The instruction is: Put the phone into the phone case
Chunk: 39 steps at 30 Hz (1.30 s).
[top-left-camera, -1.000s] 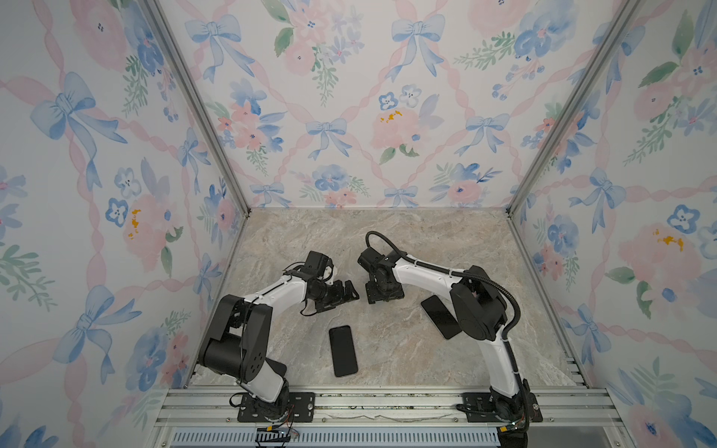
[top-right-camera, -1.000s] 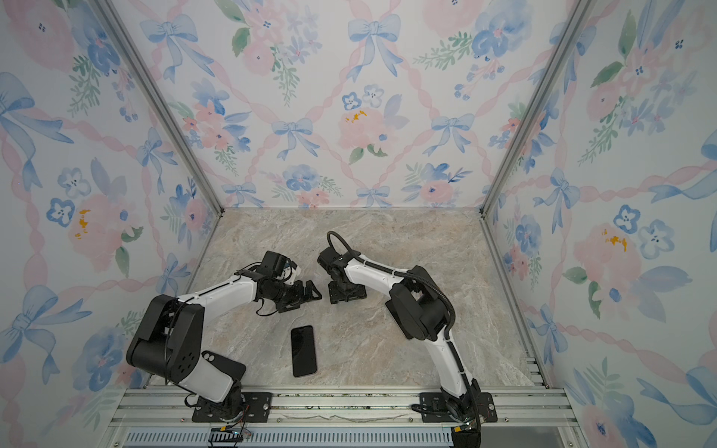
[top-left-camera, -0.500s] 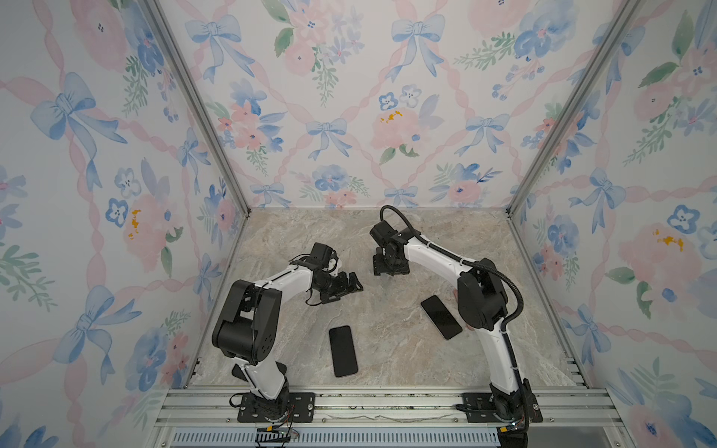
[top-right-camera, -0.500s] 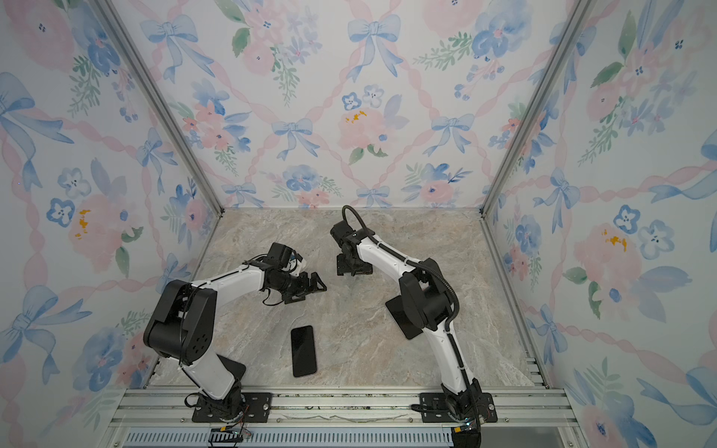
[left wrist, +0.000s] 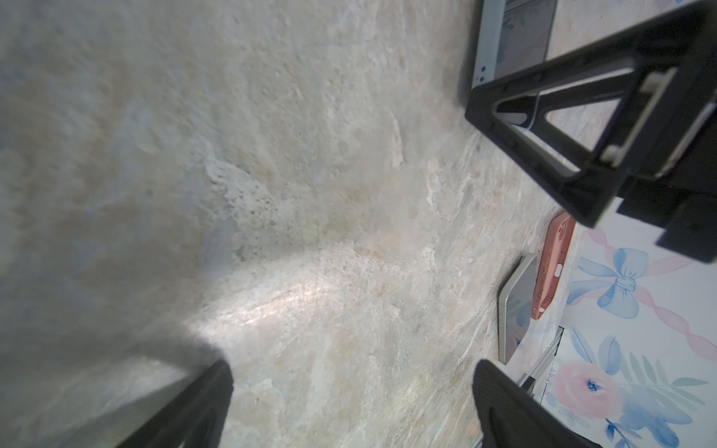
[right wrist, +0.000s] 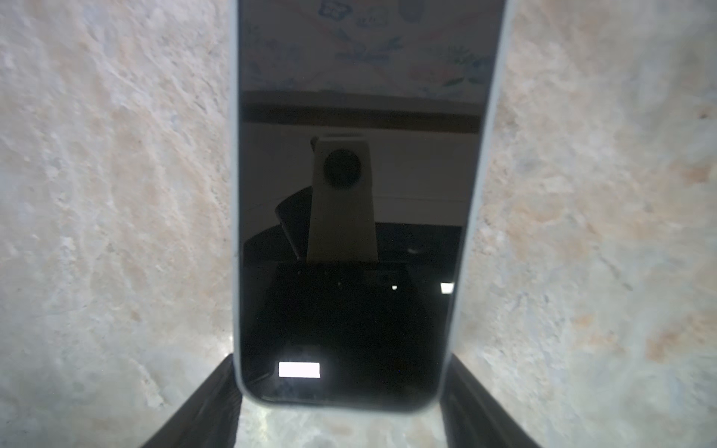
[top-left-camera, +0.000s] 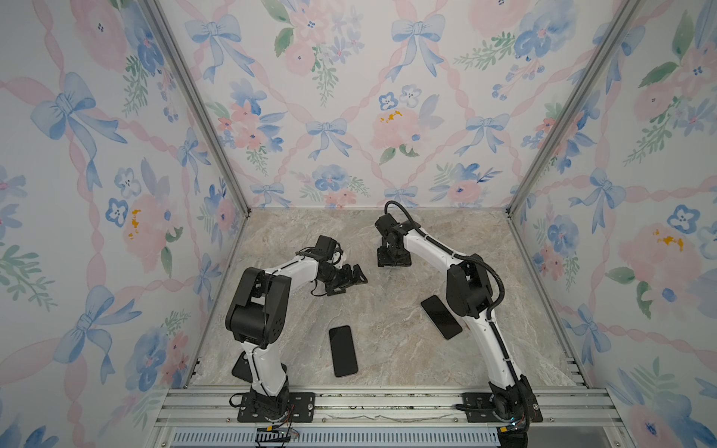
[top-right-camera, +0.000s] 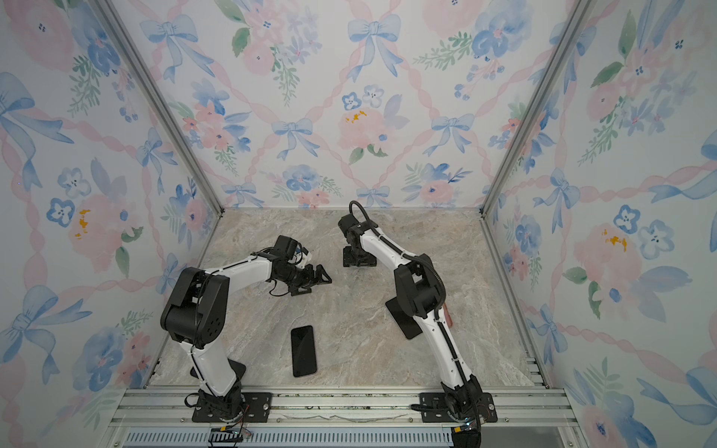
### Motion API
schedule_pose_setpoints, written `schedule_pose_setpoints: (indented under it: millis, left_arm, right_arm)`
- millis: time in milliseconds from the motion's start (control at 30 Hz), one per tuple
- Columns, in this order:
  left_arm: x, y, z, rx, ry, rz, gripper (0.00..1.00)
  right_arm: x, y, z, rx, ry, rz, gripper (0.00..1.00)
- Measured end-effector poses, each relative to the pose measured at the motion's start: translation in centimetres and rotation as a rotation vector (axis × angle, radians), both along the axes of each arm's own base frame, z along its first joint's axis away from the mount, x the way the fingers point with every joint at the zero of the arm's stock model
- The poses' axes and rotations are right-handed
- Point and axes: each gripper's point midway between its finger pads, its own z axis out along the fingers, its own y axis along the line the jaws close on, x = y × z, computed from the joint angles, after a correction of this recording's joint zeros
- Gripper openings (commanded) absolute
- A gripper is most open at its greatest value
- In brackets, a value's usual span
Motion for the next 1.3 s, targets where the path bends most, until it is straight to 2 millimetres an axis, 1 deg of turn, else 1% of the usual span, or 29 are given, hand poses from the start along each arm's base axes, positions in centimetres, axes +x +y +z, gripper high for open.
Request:
schedule_pose_setpoints:
  millis: [167,300,500,667,833,900,967,1067,1133,1200,1300]
  left_arm:
    - [0.2,-0.2,0.0,-0.008,0.002,-0.003,0.98]
    - [0.3,-0.3,0.0,-0.013,0.004,-0.005,0.98]
    - [0.3,-0.3,0.1,-0.015,0.003,-0.005,0.98]
    - [0.3,-0.3,0.0,-0.014,0.003,-0.005,0.98]
    - [0.3,-0.3,0.0,-0.003,-0.002,-0.005,0.98]
    - [0.2,-0.4,0.0,0.010,-0.009,-0.007,0.98]
    - [0.0,-0.6,0.0,0.023,-0.019,-0.012,0.98]
    - [-0.9,-0.9,-0.1,0.044,-0.023,-0.025,0.98]
    - [-1.8,-1.3,-0.1,0.059,-0.027,-0.042,0.98]
    - [-2.8,-1.9,-0.1,0.071,-0.029,-0.065,0.98]
    - [-4.2,-3.2,-0.2,0.084,-0.034,-0.106,0.98]
  right_arm:
    - [0.6,-0.1,0.1,-0.004,-0.003,0.012,0.54]
    - [0.8,-0.1,0.1,-0.003,-0.004,0.021,0.57]
    - [0.8,-0.1,-0.2,-0.010,0.002,0.028,0.73]
    - [0.8,-0.2,-0.1,-0.019,0.002,0.041,0.81]
    - [0.8,-0.4,0.0,-0.038,-0.005,0.048,0.81]
    - [0.5,-0.4,0.3,-0.050,-0.012,0.056,0.81]
    - [-0.1,-0.5,1.1,-0.060,-0.022,0.063,0.81]
    - [-2.0,-1.3,3.1,-0.071,-0.038,0.072,0.80]
    - [-3.8,-1.8,4.8,-0.072,-0.059,0.084,0.78]
    - [-6.1,-2.8,6.3,-0.067,-0.081,0.091,0.77]
    - [-9.5,-4.8,7.5,-0.065,-0.096,0.095,0.75]
